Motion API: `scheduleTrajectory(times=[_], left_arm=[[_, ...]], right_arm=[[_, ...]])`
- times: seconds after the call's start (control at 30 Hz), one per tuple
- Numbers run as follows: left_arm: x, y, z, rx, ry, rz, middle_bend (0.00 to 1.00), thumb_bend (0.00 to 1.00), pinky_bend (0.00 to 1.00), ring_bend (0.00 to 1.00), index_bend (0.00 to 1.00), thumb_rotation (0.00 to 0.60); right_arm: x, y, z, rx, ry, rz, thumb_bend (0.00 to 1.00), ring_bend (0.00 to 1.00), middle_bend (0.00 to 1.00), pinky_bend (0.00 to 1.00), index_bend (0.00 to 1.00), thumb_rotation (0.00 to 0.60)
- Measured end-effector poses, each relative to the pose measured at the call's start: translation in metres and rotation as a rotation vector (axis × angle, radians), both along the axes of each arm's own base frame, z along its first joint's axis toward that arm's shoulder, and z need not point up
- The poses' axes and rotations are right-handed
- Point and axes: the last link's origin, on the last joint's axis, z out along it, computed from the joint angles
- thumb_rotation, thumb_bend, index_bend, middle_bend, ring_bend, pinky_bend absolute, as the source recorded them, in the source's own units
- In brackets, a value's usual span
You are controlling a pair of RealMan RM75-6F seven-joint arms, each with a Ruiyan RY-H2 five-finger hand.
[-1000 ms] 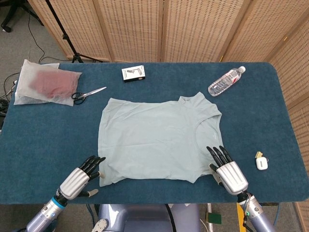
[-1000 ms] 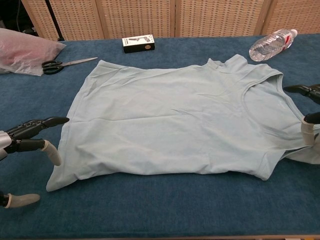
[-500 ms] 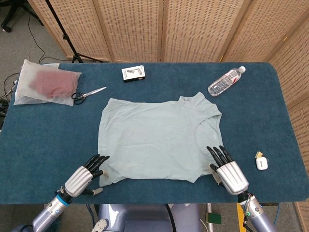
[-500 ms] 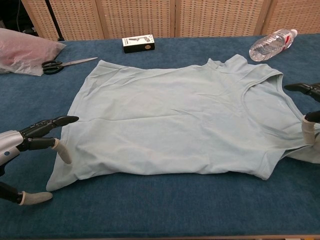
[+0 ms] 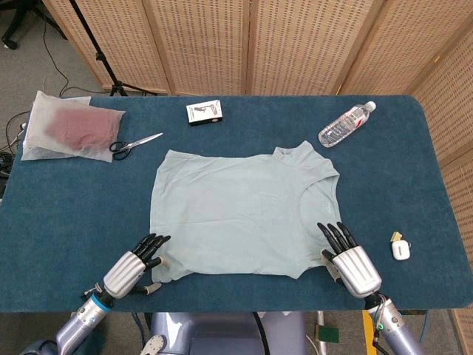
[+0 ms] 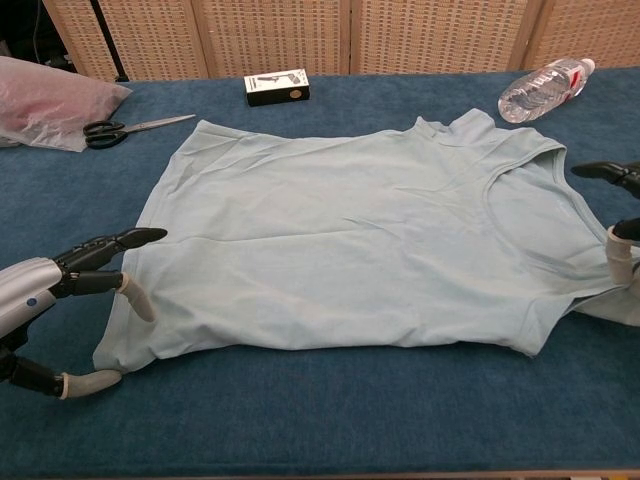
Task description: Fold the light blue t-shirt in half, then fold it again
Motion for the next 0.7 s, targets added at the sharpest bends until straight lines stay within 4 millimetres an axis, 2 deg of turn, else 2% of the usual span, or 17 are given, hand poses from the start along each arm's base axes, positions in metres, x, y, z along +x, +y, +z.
scheduleTrajectory(times=[0.17, 0.33, 0.47, 0.7], left_arm=[[-0.0005, 0.0008, 0.0003, 0.004, -0.008, 0.003, 0.00, 0.29, 0.00, 0.00, 0.43, 0.600], [-0.0012, 0.0018, 0.0020, 0.005, -0.014, 0.001, 0.00, 0.35, 0.00, 0.00, 0.49, 0.600], [-0.0024, 0.0031, 0.0030, 0.012, -0.010, 0.004, 0.00, 0.36, 0.00, 0.00, 0.51, 0.600], [-0.0025, 0.0031, 0.0026, 0.015, -0.014, 0.007, 0.00, 0.37, 0.00, 0.00, 0.63, 0.600]], right_arm=[[-0.0002, -0.0002, 0.0001, 0.000, 0.000, -0.001, 0.56, 0.00, 0.00, 0.00, 0.68, 0.600], [0.0000, 0.0000, 0.0001, 0.000, 0.000, 0.000, 0.57, 0.00, 0.00, 0.00, 0.68, 0.600], [-0.0003, -0.0001, -0.0002, 0.001, 0.001, -0.001, 0.56, 0.00, 0.00, 0.00, 0.68, 0.600], [-0.0005, -0.0006, -0.0002, 0.001, 0.000, -0.004, 0.57, 0.00, 0.00, 0.00, 0.68, 0.600]])
